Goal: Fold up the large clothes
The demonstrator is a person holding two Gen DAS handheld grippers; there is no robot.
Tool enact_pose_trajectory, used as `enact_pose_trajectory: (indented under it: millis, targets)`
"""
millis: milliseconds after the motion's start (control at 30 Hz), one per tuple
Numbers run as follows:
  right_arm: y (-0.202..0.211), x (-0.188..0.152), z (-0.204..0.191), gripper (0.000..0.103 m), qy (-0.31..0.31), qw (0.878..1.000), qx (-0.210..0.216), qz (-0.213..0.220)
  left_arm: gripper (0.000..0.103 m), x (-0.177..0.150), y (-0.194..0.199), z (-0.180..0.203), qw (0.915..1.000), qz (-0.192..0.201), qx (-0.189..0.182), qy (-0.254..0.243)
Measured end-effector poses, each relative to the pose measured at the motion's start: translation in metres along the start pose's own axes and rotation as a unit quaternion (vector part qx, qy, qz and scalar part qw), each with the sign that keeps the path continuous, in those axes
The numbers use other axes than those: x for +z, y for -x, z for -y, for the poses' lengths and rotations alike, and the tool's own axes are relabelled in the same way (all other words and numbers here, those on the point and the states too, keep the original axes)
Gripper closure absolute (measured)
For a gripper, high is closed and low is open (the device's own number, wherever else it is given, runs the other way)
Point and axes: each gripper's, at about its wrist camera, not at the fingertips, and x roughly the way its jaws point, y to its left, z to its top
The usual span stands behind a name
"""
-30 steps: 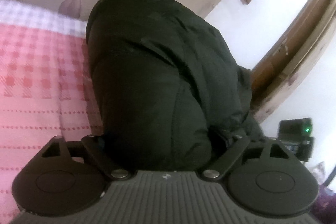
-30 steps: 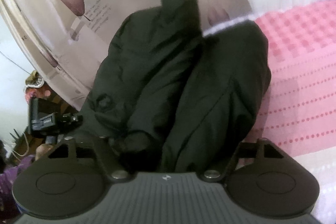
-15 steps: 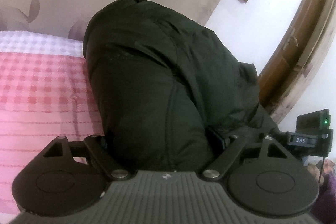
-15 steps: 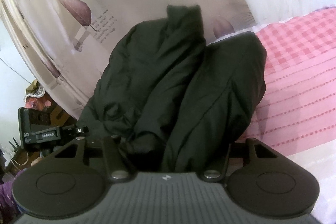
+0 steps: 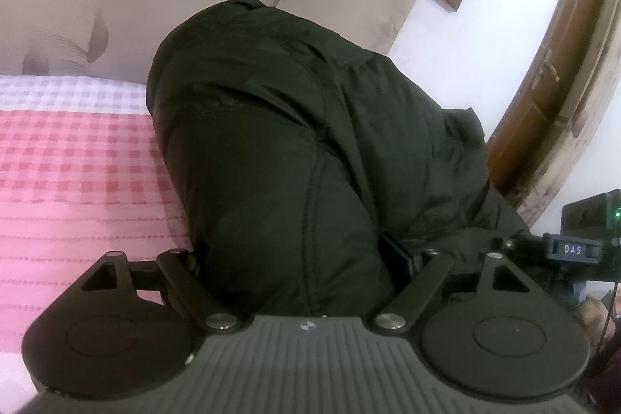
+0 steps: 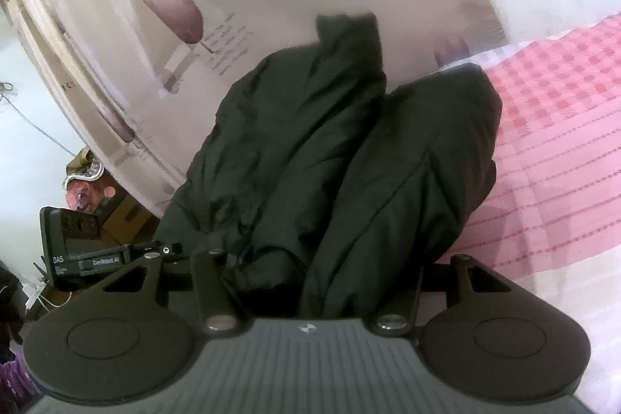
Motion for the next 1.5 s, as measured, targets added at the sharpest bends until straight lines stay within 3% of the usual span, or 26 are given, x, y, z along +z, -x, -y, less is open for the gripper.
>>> enact_pose_trajectory:
  millis: [900,1500]
  targets:
    - [-0.005,-0.041,-0.075,0.050,-0.003,0.998,0.057,-0.010,0.023,-0.019,0.102,-0.006,0.9987,0.027,0.043,-0.010]
    - [-0.004,-0.079,-0.093,0.050,-0.020,0.997,0.075,-0.019,0.023,-0.038,0.123,-0.011,0.9982,0.019,0.057,-0.010]
